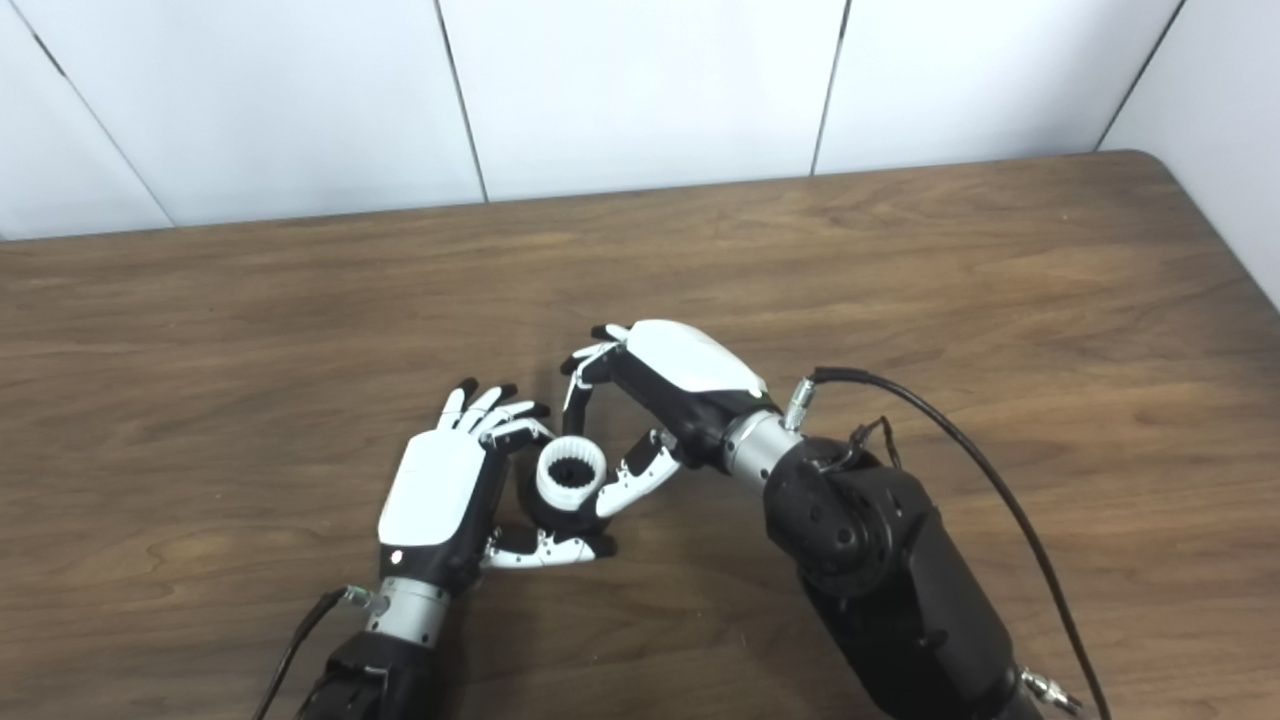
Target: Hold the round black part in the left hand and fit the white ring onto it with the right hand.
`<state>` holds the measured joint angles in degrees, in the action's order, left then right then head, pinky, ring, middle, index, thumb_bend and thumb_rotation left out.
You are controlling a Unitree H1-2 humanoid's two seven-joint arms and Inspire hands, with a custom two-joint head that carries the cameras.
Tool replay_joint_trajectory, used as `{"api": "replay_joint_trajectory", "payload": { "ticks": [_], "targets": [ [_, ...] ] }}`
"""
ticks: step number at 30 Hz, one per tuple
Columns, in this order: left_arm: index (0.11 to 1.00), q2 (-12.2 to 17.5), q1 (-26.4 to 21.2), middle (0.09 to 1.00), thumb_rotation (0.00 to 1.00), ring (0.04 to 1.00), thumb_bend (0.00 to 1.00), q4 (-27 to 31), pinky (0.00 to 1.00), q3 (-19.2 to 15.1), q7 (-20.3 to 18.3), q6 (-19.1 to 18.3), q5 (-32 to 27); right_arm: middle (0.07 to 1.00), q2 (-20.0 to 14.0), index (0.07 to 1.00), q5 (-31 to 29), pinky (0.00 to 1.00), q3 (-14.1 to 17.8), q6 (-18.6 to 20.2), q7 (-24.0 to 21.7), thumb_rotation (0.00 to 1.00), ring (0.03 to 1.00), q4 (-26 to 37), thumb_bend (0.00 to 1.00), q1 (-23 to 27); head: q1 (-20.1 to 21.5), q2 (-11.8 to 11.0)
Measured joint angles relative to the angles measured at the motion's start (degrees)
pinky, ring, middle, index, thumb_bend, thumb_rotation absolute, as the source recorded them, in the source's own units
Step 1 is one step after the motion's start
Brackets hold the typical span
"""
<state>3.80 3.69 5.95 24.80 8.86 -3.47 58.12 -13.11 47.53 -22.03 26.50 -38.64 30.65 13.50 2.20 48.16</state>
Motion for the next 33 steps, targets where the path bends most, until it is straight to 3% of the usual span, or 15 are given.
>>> {"api": "replay_joint_trajectory", "payload": {
  "ticks": [33],
  "targets": [
    [0.482, -0.5, 0.1, 0.786, 0.05, 0.905, 0.52, 0.0, 1.00, 0.0, 0.0, -0.2, 0.1, 0.838, 0.2, 0.483, 0.1, 1.00, -0.2, -0.8, 1.9, 0.13, 0.963, -1.6, 0.52, -0.6, 0.4, 0.3]
  ]
}}
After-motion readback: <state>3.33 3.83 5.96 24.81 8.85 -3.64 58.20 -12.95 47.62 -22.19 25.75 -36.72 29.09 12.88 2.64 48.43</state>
